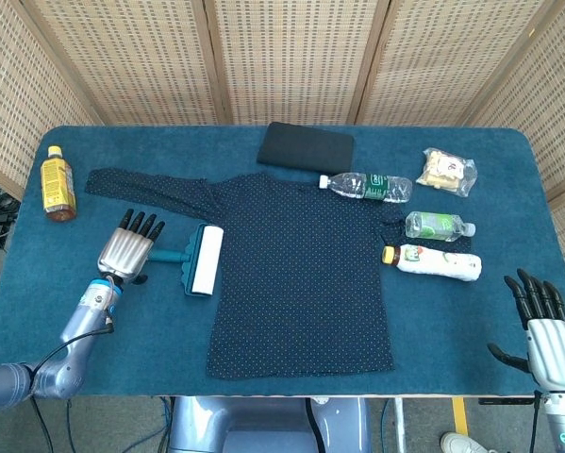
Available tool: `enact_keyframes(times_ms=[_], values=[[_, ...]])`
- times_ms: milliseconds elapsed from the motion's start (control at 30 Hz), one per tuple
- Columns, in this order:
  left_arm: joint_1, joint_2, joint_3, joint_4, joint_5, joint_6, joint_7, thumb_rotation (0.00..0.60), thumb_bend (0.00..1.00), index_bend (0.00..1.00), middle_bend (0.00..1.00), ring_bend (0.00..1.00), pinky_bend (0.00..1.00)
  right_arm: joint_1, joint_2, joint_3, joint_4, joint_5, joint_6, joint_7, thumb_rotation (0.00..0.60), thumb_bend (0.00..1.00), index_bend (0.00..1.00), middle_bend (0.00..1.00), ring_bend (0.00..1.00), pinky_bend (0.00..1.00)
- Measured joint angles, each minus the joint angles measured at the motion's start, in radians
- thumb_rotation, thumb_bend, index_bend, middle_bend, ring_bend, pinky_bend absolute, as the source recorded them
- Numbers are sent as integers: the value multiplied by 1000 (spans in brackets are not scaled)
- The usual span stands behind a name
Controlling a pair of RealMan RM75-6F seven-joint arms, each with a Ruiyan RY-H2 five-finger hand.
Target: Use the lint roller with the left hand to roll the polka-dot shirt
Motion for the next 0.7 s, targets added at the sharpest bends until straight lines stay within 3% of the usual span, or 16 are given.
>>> enact_keyframes(times_ms=[167, 367, 700], values=[[36, 16, -13, -30, 37, 43, -66, 600, 188, 0, 0, 0, 0, 0, 1, 0, -1, -2, 2, -1, 600, 80, 14, 0, 0, 0], [162, 50, -12, -103, 197, 191, -266, 600, 188, 0, 0, 0, 0, 1, -1, -1, 2, -2, -1, -5, 600, 81, 4, 0, 0, 0], [461, 73, 81, -114, 506, 487, -530, 600, 175, 0, 0, 0, 0, 1, -1, -4, -4, -15, 6, -30, 600, 80, 0, 0, 0, 0]])
